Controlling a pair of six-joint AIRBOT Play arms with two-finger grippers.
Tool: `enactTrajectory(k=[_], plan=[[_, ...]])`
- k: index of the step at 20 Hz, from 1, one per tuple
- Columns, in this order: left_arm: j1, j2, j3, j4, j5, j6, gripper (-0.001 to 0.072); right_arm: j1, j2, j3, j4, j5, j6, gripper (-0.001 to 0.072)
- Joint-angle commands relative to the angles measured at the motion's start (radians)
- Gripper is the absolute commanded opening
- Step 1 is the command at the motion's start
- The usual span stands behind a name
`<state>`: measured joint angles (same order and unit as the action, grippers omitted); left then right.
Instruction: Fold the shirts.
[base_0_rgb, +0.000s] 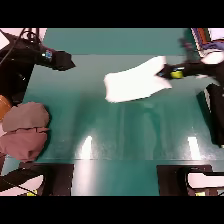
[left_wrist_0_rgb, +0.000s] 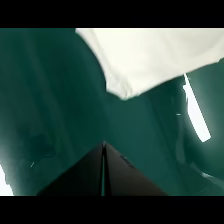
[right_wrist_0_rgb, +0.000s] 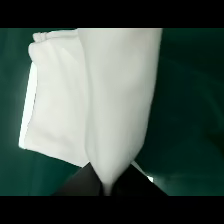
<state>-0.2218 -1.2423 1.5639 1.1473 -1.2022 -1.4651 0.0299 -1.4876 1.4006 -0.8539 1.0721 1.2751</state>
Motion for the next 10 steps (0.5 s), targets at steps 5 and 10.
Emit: enactTrajectory(k=[5, 10], plan=[[-0.131, 0.000, 0.000, 0.001, 0.091, 0.000, 0.0027, -0.573, 0.107, -0.014, -0.030, -0.005, 0.007, 0.0014], [-0.152, 0.000, 0.000, 0.003, 0.141, -0.001, 0.0027, -0.696, 0.091, 0.093, -0.029, -0.017, -0.009, 0.0013]])
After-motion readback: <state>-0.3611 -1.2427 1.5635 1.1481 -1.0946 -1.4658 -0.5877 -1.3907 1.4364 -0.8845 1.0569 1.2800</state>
